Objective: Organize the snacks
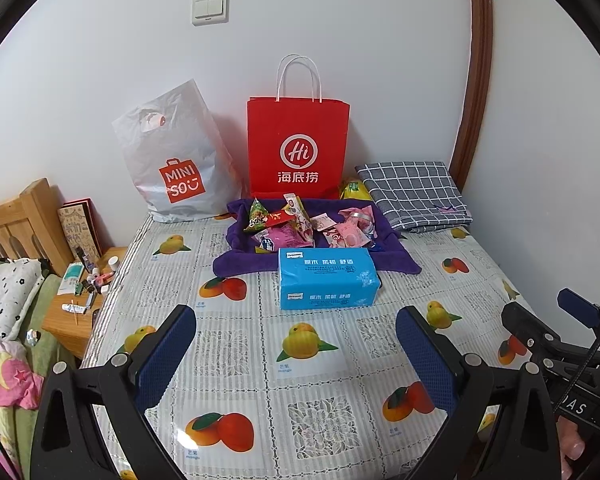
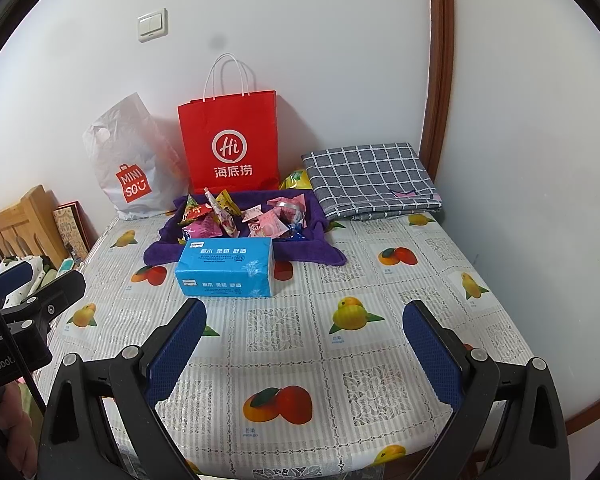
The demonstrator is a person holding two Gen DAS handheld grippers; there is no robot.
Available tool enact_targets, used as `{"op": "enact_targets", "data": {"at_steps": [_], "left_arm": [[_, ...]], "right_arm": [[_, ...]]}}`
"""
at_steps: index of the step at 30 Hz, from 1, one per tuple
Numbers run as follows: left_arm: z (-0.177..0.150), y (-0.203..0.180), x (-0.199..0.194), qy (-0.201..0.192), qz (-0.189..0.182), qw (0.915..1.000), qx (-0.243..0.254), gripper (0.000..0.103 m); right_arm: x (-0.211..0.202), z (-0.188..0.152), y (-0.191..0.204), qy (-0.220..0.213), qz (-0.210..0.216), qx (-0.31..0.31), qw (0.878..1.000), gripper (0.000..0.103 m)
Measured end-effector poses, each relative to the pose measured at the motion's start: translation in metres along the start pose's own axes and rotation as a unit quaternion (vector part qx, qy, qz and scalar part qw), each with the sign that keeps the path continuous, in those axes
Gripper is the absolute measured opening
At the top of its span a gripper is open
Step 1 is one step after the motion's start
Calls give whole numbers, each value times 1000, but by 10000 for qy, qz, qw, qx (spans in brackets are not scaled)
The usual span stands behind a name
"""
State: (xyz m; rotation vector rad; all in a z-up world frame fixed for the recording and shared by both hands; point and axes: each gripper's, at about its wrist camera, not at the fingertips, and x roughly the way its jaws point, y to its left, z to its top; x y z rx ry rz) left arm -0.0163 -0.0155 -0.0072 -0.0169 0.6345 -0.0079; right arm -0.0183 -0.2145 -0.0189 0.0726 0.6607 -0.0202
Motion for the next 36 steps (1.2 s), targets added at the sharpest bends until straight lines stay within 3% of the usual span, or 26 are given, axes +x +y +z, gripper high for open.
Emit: {"op": "enact_targets", "data": {"at_steps": [36], "left_arm": [[0,0,-1,-46,-7,10000,35,101]], "right_arm": [[-4,-2,5,-26,-14,-52,10000,98]]}}
